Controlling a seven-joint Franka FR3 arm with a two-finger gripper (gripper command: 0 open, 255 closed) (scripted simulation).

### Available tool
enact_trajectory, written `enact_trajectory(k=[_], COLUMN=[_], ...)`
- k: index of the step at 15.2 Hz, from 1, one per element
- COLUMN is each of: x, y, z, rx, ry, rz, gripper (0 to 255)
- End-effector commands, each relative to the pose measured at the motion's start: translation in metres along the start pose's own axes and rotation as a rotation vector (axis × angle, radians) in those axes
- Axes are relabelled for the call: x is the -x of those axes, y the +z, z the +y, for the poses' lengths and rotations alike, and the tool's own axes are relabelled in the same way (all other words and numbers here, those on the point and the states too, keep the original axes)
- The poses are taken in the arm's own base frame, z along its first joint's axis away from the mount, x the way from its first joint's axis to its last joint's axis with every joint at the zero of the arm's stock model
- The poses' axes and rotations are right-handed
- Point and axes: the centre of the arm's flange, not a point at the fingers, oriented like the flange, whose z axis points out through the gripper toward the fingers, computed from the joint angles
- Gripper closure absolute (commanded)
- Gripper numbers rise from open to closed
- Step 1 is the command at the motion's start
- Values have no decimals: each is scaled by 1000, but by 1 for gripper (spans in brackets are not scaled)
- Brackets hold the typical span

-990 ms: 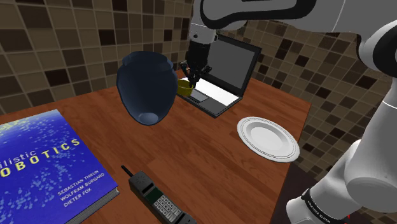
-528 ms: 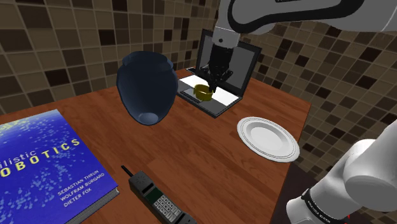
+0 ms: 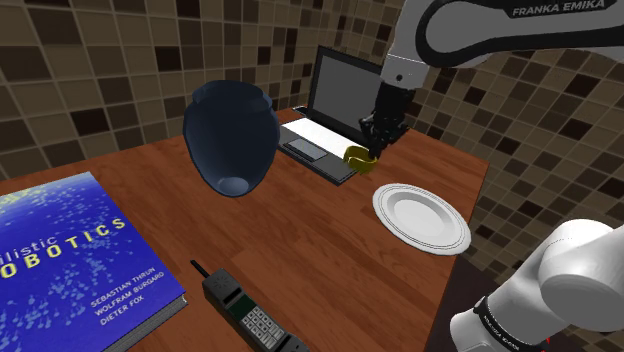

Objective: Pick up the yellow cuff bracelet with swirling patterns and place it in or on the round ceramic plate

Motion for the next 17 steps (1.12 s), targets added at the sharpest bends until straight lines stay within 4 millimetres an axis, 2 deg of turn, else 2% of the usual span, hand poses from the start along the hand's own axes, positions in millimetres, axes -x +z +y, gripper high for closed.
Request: enact_trajectory(k=[1, 13, 17], x=[16, 112, 113], y=[-1, -4, 12], z=[22, 148, 151], rx=[-1, -1, -1], ry=[-1, -1, -1], rz=[0, 0, 0], gripper=[255, 255, 255])
